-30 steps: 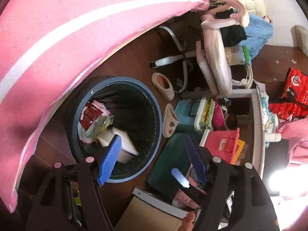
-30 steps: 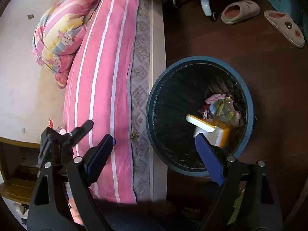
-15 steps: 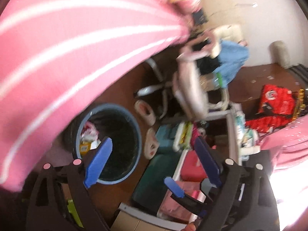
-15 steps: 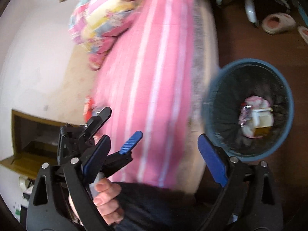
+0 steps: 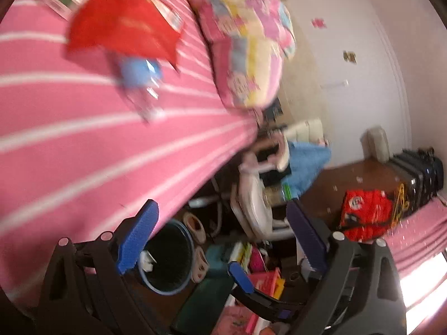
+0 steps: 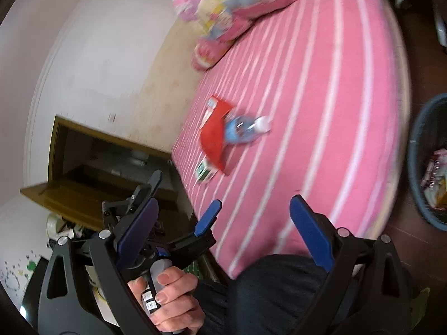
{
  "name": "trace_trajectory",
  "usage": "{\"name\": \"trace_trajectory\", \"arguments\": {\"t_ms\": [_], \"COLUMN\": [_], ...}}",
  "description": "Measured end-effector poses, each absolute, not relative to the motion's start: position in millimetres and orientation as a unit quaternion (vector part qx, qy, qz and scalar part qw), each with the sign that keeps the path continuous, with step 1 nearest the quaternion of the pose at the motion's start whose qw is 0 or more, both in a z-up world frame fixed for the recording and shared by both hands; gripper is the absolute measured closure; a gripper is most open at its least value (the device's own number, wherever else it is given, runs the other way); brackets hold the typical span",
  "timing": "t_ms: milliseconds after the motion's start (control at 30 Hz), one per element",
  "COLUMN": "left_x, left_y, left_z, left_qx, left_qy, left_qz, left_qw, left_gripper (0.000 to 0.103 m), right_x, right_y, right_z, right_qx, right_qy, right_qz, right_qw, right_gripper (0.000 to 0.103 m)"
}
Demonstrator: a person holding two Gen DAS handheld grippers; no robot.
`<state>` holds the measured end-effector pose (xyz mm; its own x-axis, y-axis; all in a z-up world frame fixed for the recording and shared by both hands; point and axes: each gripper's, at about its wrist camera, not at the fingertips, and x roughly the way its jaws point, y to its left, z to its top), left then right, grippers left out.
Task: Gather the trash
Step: 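Move both grippers back over the bed toward the red packet, then grasp the red packet with the right gripper while the left grasps the green box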
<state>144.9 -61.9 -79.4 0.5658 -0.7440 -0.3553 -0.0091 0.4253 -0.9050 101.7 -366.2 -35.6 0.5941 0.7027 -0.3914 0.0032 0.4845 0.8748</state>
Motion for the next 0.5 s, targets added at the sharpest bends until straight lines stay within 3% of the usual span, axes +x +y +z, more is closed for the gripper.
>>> {"name": "trace_trajectory", "arguments": {"t_ms": [500], "left_x": [175], "left_y": [123], "left_z": [-127], "left_qx": [-0.569], "left_qy": [0.338], "left_qz": [-0.093], "left_qw": [0.744], "left_gripper": [0.013], "right_x": [198], "right_y": [-215], "right_z": [-76], "right_qx": [0.418], "right_qy": [0.401], "right_qz": [0.26], "right_qw": [0.773], "right_gripper": [0.009]}}
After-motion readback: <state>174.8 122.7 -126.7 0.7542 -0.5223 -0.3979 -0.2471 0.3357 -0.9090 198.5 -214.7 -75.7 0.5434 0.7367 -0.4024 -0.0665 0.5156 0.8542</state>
